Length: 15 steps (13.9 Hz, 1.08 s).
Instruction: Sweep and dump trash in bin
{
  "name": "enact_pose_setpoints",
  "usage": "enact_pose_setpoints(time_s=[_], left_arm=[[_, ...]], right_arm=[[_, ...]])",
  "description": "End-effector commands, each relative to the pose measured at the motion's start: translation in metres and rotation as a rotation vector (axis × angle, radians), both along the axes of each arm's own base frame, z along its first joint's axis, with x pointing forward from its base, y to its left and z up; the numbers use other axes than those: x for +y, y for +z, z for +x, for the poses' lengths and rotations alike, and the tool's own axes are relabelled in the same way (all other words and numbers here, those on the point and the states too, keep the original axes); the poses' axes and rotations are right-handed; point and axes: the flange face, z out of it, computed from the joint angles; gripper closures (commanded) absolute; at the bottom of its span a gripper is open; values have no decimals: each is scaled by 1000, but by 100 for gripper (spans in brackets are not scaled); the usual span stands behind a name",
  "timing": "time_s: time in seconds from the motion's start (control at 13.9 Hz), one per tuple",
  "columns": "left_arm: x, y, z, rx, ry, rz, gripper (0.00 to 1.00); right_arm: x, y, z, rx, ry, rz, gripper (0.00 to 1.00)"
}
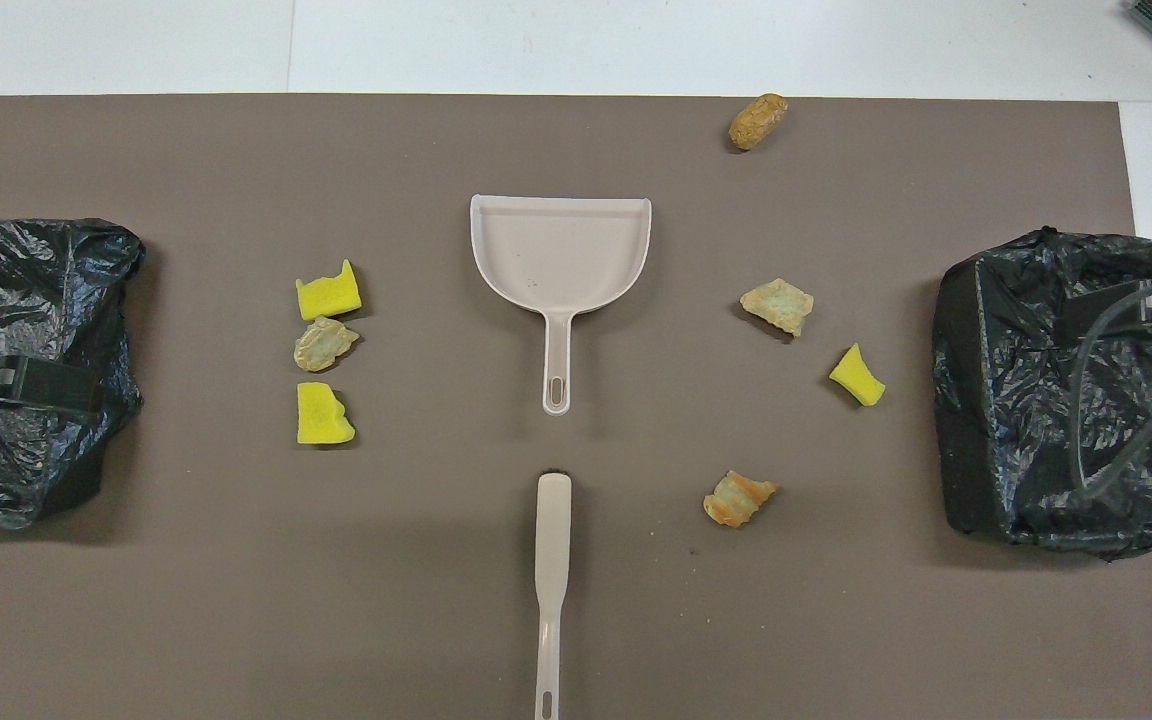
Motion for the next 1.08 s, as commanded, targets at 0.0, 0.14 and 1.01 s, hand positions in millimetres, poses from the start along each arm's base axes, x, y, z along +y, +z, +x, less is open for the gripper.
enact_pose_setpoints(time_s=[0.0, 0.14, 1.01], left_arm=[[-36, -3, -24, -14, -5, -9, 0], [-65, -4, -41, -12, -34, -6, 0], [-197, -102, -135, 11, -13, 2, 0]], right_arm=[[3, -1, -4, -4, -2, 15, 0], [4, -1, -4, -1, 0, 15, 0], [5, -2, -6, 2, 3, 14, 0]])
